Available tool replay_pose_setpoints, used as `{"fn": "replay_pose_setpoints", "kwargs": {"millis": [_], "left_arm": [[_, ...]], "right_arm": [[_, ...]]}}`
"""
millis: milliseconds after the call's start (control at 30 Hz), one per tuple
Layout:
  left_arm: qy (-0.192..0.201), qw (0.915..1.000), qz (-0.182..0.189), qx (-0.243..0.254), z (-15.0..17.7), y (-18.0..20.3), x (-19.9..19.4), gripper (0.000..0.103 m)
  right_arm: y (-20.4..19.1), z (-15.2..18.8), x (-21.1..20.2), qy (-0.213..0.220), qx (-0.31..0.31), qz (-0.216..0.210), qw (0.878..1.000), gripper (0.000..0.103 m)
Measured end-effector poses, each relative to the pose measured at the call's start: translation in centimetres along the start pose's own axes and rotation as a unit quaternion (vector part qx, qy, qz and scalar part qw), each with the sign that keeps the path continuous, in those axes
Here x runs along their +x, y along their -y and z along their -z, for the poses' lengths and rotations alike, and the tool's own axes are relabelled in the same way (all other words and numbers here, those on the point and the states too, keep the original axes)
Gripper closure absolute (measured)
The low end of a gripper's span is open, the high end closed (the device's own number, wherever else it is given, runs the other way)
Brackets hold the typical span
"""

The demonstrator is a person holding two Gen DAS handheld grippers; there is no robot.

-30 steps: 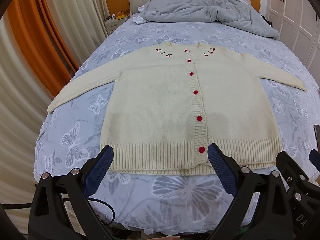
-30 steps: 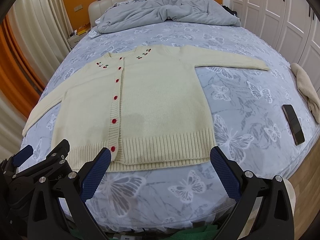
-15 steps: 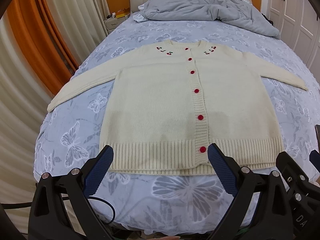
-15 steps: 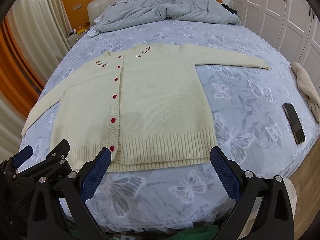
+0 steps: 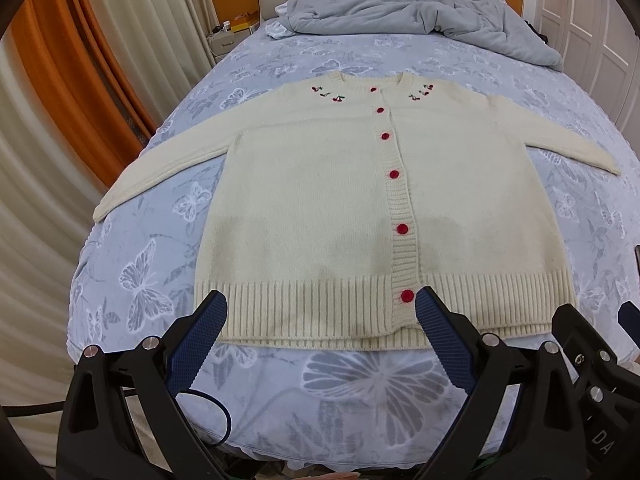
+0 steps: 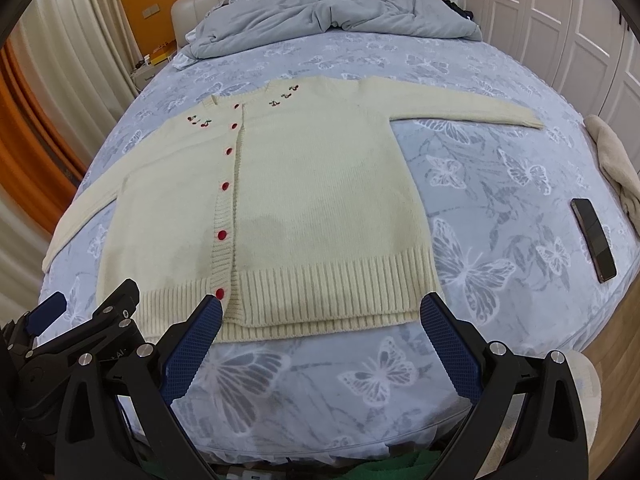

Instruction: Fold small clothes

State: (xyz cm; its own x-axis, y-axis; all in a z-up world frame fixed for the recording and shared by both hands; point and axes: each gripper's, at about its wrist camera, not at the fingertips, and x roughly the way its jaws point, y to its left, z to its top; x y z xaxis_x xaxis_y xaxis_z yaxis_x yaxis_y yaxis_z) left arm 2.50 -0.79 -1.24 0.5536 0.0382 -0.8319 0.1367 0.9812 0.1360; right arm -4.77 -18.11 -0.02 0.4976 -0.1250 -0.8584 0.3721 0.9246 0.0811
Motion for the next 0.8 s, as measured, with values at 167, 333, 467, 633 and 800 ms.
{"fn": "replay_pose_setpoints", "kwargs": {"millis": [167,333,467,633,800], "left_arm": [[-0.016,0.9996,0.011,-0.018,-0.4,0.1,1.2,0.009],[-0.017,0.9978,0.032,-0.056,-1.4,-1.5,2.4,0.009],[-0.018,0.9969,0.031,-0.069,-2.2,-2.7,3.3,0.009],[-0.038,0.9934,0.027,-0.104,-2.8,-4.4,5.0,0.008],[-0.04,0.994,0.008,-0.101,-3.3,-4.8,6.1,0.008]], "right_arm": [[1.5,-1.6,1.8,-0.004,-0.006,-0.018,1.0,0.005],[9.2,-7.9,5.0,0.024,0.058,-0.008,0.998,0.005],[18.4,-15.4,9.7,0.04,0.132,0.011,0.99,0.005],[28.0,-21.6,15.9,0.031,0.256,-0.001,0.966,0.005],[33.7,-24.1,21.4,0.024,0.353,0.003,0.935,0.013]]}}
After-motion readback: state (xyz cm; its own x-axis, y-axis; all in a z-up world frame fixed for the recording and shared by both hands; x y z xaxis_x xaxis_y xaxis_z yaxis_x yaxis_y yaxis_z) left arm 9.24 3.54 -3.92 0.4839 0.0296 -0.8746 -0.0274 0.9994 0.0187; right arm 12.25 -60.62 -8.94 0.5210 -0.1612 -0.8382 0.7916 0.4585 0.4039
